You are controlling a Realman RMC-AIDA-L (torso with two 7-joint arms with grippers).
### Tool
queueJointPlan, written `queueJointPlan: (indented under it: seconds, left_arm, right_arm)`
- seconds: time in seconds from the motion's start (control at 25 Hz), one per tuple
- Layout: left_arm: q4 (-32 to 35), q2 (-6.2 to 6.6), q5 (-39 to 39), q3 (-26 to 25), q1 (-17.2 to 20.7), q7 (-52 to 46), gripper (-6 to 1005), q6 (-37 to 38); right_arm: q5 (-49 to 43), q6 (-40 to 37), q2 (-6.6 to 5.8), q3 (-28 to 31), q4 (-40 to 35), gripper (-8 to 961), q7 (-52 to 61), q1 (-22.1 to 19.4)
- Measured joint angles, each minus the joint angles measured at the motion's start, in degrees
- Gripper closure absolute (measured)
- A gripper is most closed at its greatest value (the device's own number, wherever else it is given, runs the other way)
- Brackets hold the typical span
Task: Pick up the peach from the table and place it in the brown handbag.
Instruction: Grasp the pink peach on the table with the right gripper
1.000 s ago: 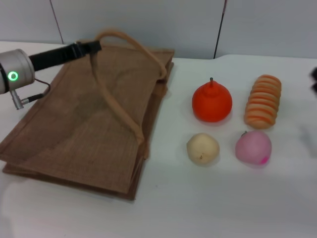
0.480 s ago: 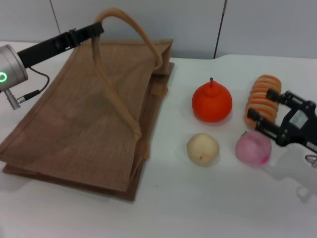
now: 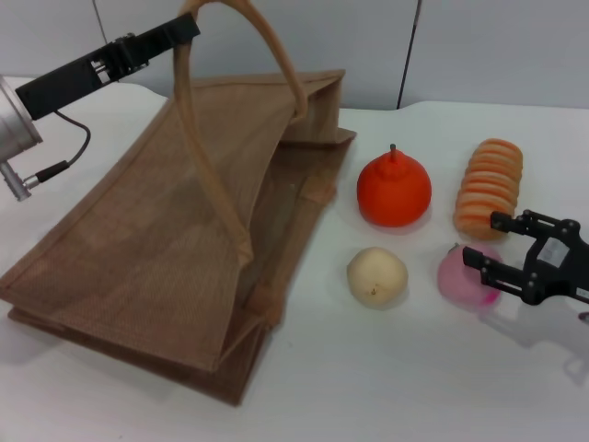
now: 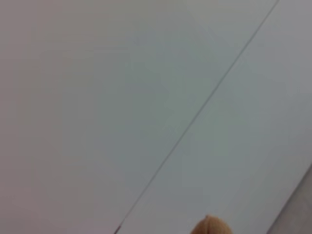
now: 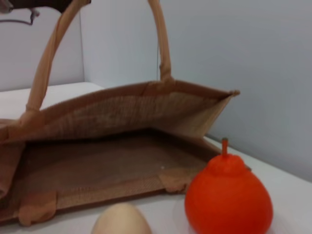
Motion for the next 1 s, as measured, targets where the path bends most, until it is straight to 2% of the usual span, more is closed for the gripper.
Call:
queueJointPlan:
  seconds: [0.36, 0.76, 1.0]
  left_arm:
    - [0.00, 0.35, -0.06, -2.76, 0.05, 0.03, 877, -4.89]
    - [0.00, 0.38, -0.11, -2.77, 0.11, 0.03, 877, -5.31]
    - [0.00, 0.38, -0.11, -2.73, 0.11, -0.03, 876, -5.29]
  right_arm:
    - [-0.09, -2.51, 0.02, -5.70, 0.17, 272, 4.17, 0.11]
    - [-0.08, -9.85, 0.19, -8.08, 3.47, 270, 7.79, 1.02]
    - [-0.08, -10.71, 0.19, -8.88, 3.87, 276, 8.85, 1.36]
